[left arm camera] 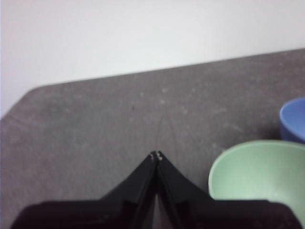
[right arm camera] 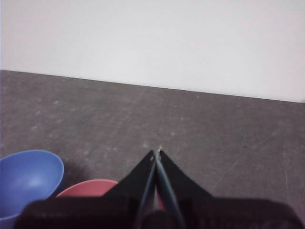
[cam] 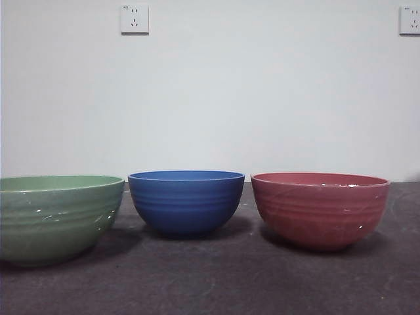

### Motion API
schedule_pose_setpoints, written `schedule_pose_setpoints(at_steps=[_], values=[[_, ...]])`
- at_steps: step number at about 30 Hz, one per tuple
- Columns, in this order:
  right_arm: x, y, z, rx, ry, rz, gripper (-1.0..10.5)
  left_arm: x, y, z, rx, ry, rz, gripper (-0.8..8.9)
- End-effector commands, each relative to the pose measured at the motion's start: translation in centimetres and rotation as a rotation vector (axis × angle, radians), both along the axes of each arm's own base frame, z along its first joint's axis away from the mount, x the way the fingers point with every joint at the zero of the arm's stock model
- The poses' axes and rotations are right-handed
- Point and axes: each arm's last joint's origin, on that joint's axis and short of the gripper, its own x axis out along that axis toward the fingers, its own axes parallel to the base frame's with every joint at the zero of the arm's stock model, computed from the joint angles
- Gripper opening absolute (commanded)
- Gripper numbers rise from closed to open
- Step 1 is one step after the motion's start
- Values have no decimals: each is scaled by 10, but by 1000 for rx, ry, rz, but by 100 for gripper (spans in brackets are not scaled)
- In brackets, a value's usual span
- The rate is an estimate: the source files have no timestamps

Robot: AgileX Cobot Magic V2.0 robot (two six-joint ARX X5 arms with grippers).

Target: Pick up the green bowl on the top,put the green bowl on the left,pick up the red bowl in the middle,put the red bowl on the right

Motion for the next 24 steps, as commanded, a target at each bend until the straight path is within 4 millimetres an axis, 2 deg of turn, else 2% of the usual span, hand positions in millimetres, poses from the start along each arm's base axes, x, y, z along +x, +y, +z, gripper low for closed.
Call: schedule_pose_setpoints(at_steps=[1,10,24], values=[[0,0,-3,-4,13,-6,5,2,0,-13,-27,14,7,-3],[-1,-1,-8,-27,68,-6,5,4,0,-31,-36,98,10,-3],[-2,-1,-10,-37,90,-6,5,4,0,-31,-35,96,13,-3]])
